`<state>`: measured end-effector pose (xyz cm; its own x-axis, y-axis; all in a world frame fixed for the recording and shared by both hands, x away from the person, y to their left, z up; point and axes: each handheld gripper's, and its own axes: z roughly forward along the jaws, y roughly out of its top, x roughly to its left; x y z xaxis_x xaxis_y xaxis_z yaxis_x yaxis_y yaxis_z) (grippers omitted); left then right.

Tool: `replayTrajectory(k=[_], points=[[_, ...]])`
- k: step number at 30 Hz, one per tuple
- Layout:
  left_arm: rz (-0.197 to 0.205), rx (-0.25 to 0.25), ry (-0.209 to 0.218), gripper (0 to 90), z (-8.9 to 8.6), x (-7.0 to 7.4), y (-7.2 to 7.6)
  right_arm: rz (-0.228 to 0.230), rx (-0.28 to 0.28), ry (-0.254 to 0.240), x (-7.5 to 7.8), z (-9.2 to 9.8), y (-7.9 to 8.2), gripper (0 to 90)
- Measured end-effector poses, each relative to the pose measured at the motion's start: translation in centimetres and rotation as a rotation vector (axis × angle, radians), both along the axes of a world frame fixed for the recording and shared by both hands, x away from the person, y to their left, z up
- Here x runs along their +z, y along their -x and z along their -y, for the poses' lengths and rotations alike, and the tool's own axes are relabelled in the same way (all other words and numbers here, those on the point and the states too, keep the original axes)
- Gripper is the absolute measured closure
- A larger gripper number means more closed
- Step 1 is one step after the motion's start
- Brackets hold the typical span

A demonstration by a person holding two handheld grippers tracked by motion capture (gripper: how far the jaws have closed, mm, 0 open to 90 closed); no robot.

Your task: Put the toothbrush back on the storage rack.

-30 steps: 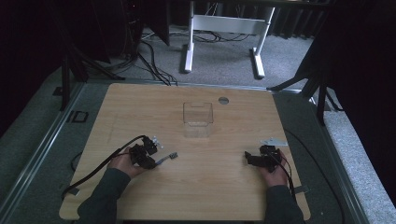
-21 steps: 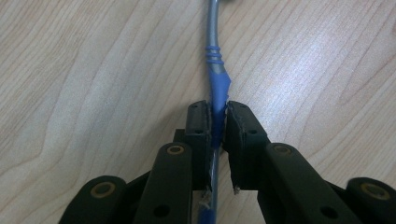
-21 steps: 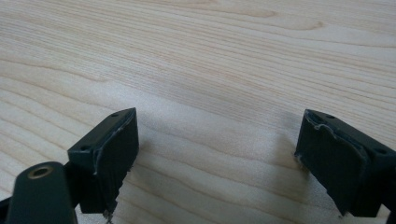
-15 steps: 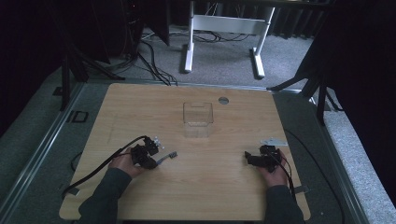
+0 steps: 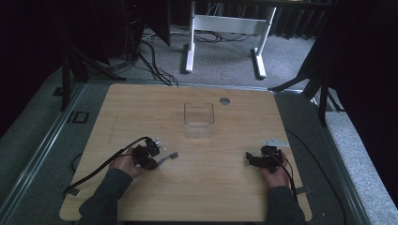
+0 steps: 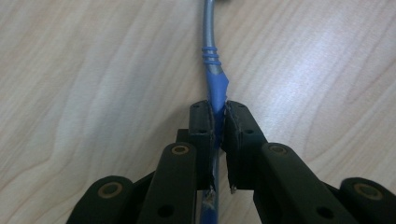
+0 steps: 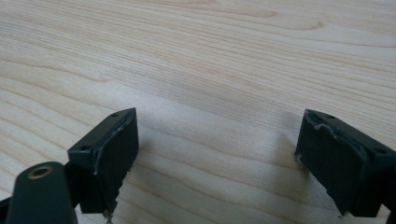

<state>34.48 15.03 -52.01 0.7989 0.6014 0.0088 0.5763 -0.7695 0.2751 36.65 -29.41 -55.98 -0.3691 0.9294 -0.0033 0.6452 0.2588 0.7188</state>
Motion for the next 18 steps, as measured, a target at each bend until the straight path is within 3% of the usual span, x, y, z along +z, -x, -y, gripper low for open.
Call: replayTrajectory(k=[12, 18], points=[[0.017, 0.023, 0.046, 81.8, -0.7, 1.2, 0.0, 0.0, 0.0, 0.0, 0.0, 0.0, 0.0, 12.6], [0.044, 0.039, 0.077, 81.8, -1.2, 1.9, 0.0, 0.0, 0.0, 0.0, 0.0, 0.0, 0.0, 12.6]])
